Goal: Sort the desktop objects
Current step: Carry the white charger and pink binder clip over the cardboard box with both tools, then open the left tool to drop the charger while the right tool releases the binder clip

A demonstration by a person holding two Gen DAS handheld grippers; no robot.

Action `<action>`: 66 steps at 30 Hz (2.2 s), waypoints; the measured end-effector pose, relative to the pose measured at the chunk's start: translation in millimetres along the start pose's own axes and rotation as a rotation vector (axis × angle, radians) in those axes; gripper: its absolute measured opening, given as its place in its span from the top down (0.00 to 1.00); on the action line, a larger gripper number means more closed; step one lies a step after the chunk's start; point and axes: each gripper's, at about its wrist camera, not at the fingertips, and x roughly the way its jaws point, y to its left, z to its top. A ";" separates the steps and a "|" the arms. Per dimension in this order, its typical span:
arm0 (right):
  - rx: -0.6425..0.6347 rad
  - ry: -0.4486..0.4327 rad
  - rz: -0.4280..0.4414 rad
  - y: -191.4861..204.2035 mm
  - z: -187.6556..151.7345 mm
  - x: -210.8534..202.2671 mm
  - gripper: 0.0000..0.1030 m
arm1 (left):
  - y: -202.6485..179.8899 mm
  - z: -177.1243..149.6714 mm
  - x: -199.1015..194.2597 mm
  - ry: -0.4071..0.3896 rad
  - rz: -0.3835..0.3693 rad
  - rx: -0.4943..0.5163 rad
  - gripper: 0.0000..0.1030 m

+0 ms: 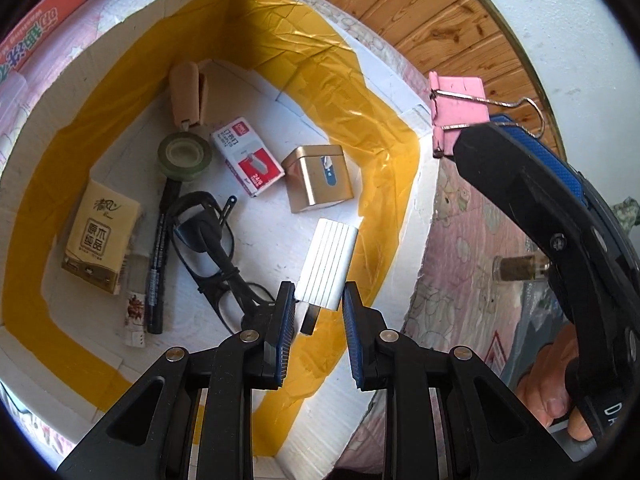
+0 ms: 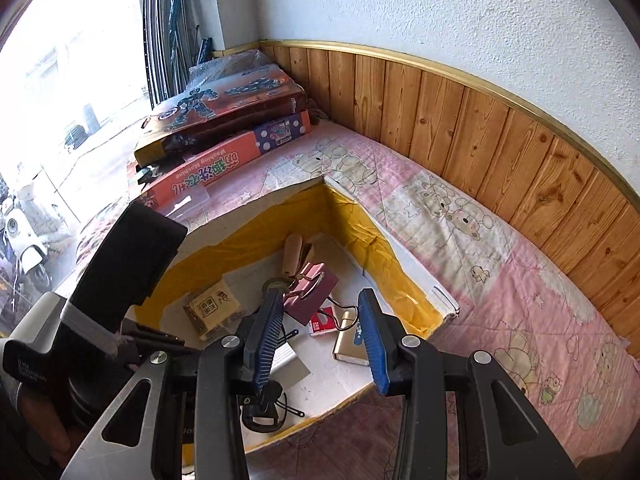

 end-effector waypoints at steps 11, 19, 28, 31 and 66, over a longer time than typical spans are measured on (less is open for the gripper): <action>-0.042 0.120 0.024 -11.4 19.9 56.7 0.61 | 7.8 5.8 19.8 0.050 0.008 -0.100 0.76; -0.001 0.218 0.044 -26.0 29.8 93.8 0.61 | 6.2 12.1 25.7 0.052 0.078 -0.091 0.76; -0.027 0.308 0.028 -29.3 35.1 124.6 0.61 | 6.9 16.9 31.4 0.065 0.058 -0.099 0.76; -0.034 0.318 0.014 -29.8 36.6 131.1 0.61 | 11.0 18.8 33.0 0.075 0.040 -0.112 0.77; -0.227 0.316 0.014 59.6 -69.3 -9.6 0.48 | 21.8 -54.4 -84.1 -0.281 0.240 0.157 0.33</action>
